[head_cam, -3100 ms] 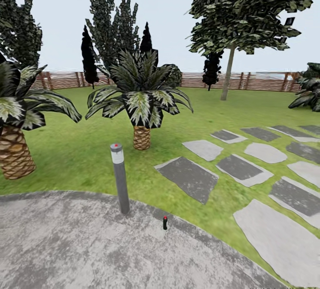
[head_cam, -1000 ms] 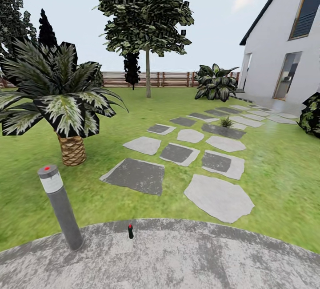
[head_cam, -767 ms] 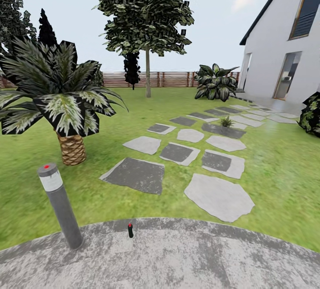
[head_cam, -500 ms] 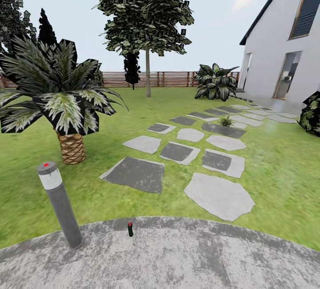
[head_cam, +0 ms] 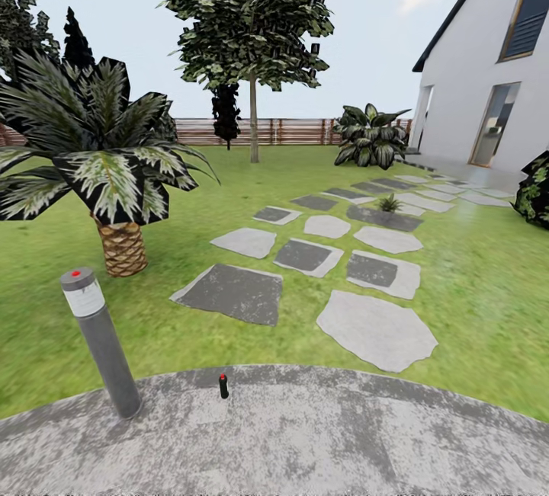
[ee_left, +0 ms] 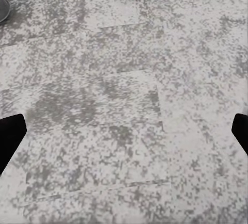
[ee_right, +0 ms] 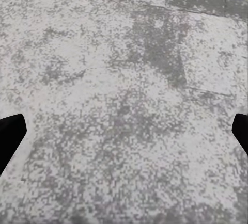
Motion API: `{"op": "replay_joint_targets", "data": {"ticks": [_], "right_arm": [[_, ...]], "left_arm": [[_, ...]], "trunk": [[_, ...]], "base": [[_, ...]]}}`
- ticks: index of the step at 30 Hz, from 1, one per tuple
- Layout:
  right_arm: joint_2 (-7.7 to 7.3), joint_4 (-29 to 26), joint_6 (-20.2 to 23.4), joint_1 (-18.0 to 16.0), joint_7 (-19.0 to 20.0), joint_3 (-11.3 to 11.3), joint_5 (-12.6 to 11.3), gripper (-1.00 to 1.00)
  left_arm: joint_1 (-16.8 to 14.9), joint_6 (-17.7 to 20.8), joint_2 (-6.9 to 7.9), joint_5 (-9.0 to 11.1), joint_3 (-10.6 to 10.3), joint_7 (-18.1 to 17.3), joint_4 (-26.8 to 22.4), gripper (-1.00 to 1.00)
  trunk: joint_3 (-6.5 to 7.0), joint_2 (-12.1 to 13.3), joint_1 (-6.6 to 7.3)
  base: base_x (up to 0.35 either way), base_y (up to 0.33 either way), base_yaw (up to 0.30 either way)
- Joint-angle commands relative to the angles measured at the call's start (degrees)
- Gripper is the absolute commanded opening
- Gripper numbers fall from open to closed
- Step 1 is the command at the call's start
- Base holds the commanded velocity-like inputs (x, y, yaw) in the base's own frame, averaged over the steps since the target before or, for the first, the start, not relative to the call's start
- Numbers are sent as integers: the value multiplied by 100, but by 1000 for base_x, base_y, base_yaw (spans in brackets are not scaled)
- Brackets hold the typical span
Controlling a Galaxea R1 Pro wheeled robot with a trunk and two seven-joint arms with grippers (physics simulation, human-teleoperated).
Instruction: Pick up the pesticide atomizer in the garden and spray insectifuge to fully cover both potted plants in the garden.
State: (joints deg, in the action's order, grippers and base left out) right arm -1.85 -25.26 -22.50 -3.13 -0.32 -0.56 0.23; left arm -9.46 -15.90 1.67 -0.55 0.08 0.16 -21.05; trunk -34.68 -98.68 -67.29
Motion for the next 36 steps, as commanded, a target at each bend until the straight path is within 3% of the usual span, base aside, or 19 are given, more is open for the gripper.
{"op": "replay_joint_targets", "data": {"ticks": [1,14,32,36], "right_arm": [[0,4,-18,-3,-3,-5,3,100],[0,4,-18,-3,-3,-5,3,100],[9,-17,-18,-3,-3,-3,5,100],[9,-320,-18,-15,-3,0,8,100]], "left_arm": [[-3,-19,0,-6,1,2,4,100],[-3,-19,0,-6,1,2,4,100],[-25,-11,-5,-6,1,2,-4,100],[-117,33,-21,-11,-1,2,-53,100]], "trunk": [[-33,-44,-22],[-380,-566,-307],[-712,-1288,-703],[-783,-1448,-791]], "base": [[0,0,0],[0,0,0],[0,0,0],[0,0,0]]}}
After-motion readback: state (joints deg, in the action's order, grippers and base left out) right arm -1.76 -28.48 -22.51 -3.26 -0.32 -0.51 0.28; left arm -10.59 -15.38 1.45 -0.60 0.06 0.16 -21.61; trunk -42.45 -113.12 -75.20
